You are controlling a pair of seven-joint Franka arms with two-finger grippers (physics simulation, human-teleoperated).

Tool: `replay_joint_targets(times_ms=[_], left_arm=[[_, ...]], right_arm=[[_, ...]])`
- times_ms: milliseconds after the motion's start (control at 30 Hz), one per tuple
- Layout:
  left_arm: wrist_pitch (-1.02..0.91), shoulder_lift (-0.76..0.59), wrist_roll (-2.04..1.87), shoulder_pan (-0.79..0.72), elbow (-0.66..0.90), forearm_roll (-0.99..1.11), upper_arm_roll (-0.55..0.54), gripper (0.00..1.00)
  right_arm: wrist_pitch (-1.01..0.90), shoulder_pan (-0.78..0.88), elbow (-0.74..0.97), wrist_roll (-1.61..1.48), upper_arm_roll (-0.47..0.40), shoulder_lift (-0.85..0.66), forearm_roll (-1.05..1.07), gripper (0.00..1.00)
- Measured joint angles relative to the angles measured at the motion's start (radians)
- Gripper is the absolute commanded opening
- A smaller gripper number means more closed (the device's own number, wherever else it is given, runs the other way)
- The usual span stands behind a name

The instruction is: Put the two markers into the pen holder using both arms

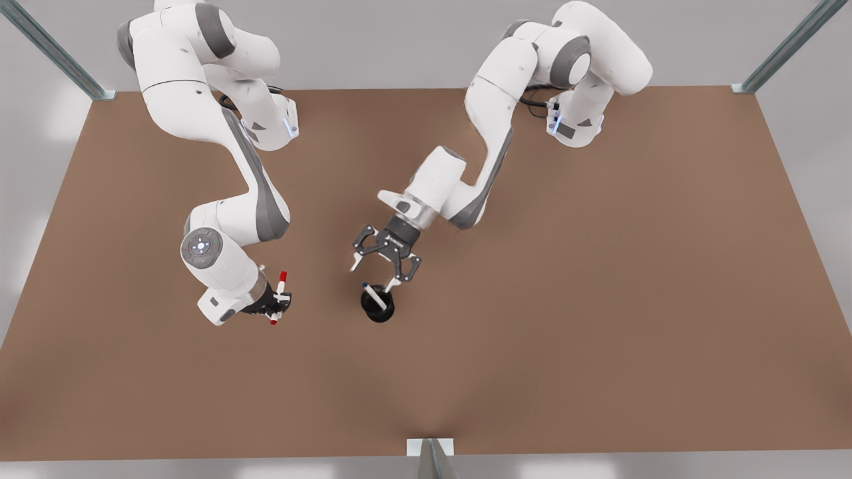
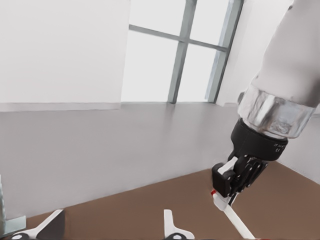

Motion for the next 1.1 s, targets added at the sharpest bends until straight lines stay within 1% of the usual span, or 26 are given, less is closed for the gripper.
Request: replay_joint_targets(times_ms=[33, 67, 100, 133, 167, 200, 233, 267, 300, 333, 367, 467, 667, 933, 1100], left_arm=[[-0.156, -0.082, 0.011, 0.090, 0.008, -0.042, 0.012, 1.00], [-0.341, -0.131, 0.014, 0.169, 0.032, -0.062, 0.064, 1.00], [-0.547, -0.156, 0.016, 0.217, 0.081, -0.036, 0.162, 1.00], [-0.734, -0.181, 0.020, 0.243, 0.122, 0.025, 0.269, 1.00], [-0.897, -0.208, 0.024, 0.258, 0.143, 0.075, 0.352, 1.00], [-1.039, -0.256, 0.027, 0.275, 0.151, 0.127, 0.385, 1.00], [-1.165, -0.330, 0.026, 0.383, 0.154, 0.205, 0.262, 1.00], [-1.274, -0.398, 0.024, 0.565, 0.147, 0.292, 0.042, 1.00], [-1.362, -0.456, 0.023, 0.727, 0.114, 0.363, -0.139, 1.00], [-1.432, -0.493, 0.022, 0.817, 0.083, 0.418, -0.233, 1.00], [-1.492, -0.510, 0.020, 0.858, 0.068, 0.459, -0.281, 1.00], [-1.621, -0.517, 0.016, 0.881, 0.067, 0.535, -0.326, 1.00], [-1.751, -0.528, 0.011, 0.882, 0.083, 0.578, -0.334, 1.00], [-1.813, -0.529, 0.007, 0.880, 0.086, 0.588, -0.334, 1.00], [-1.823, -0.528, 0.005, 0.880, 0.087, 0.590, -0.334, 1.00]], right_arm=[[0.000, 0.002, 0.002, 0.000, 0.000, 0.000, 0.000, 0.22], [0.000, 0.013, 0.018, 0.001, 0.001, 0.001, 0.000, 0.22], [0.001, 0.034, 0.069, 0.001, 0.001, 0.008, 0.000, 0.22], [0.014, 0.073, 0.123, 0.002, 0.001, 0.022, 0.001, 0.22], [0.038, 0.103, 0.150, 0.004, 0.009, 0.030, 0.002, 0.22], [0.074, 0.118, 0.164, 0.006, 0.025, 0.037, 0.003, 0.22], [0.118, 0.129, 0.172, 0.008, 0.039, 0.044, 0.003, 0.22], [0.162, 0.141, 0.174, 0.010, 0.047, 0.048, 0.004, 0.22], [0.207, 0.158, 0.174, 0.012, 0.053, 0.058, 0.005, 0.22], [0.250, 0.172, 0.173, 0.014, 0.056, 0.065, 0.005, 0.22], [0.294, 0.186, 0.173, 0.016, 0.057, 0.073, 0.005, 0.22], [0.419, 0.228, 0.173, 0.021, 0.059, 0.106, 0.005, 0.22], [0.618, 0.264, 0.096, 0.035, 0.053, 0.145, -0.011, 0.23], [0.899, 0.241, -0.105, 0.056, 0.045, 0.077, -0.107, 0.22], [1.026, 0.243, -0.170, 0.068, 0.045, 0.071, -0.125, 0.23]])
